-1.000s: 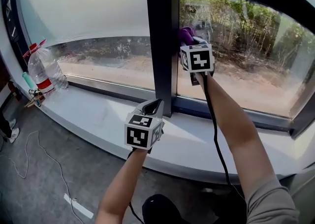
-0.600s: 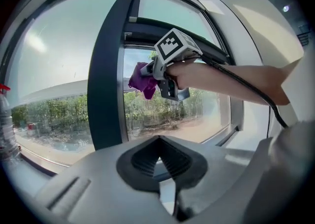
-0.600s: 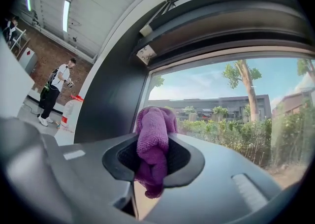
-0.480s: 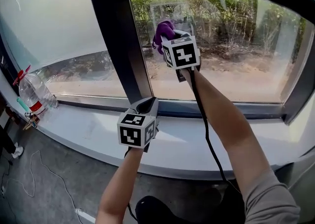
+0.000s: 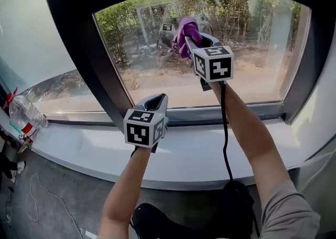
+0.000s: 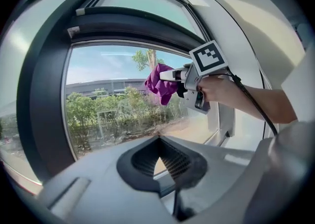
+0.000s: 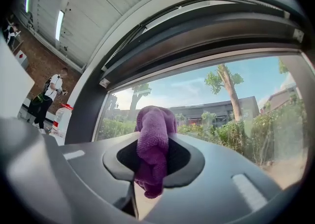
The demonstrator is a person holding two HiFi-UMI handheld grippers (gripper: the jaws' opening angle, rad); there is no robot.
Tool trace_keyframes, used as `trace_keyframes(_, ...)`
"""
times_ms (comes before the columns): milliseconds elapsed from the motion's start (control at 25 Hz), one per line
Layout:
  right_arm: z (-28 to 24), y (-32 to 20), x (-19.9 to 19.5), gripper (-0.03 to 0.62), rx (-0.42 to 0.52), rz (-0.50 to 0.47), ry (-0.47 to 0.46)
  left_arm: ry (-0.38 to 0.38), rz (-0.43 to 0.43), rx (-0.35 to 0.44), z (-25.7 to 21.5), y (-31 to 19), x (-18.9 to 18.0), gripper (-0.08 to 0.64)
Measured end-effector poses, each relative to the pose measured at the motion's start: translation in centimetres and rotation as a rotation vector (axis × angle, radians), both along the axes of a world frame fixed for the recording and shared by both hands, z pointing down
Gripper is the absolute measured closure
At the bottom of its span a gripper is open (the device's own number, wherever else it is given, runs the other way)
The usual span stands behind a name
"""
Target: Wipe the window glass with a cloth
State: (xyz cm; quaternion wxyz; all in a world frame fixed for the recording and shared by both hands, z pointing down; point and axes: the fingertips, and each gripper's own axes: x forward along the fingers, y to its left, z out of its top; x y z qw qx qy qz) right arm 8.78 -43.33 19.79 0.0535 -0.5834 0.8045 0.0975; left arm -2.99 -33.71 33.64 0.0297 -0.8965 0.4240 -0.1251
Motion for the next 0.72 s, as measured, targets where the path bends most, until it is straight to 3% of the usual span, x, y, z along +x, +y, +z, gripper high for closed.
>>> trace_keyframes(320,0.2,2.9,13.2,0.48,0.024,0.123,-0.072,-0.023,0.133,0.01,-0.6,0.1,9.9,0.559)
trace_keyframes(720,2.0,6.5,31.5,0.48,0.015,0.404,-0.188,-0.067,0.291,0.026,-0.8,1.0,21.1,0.559)
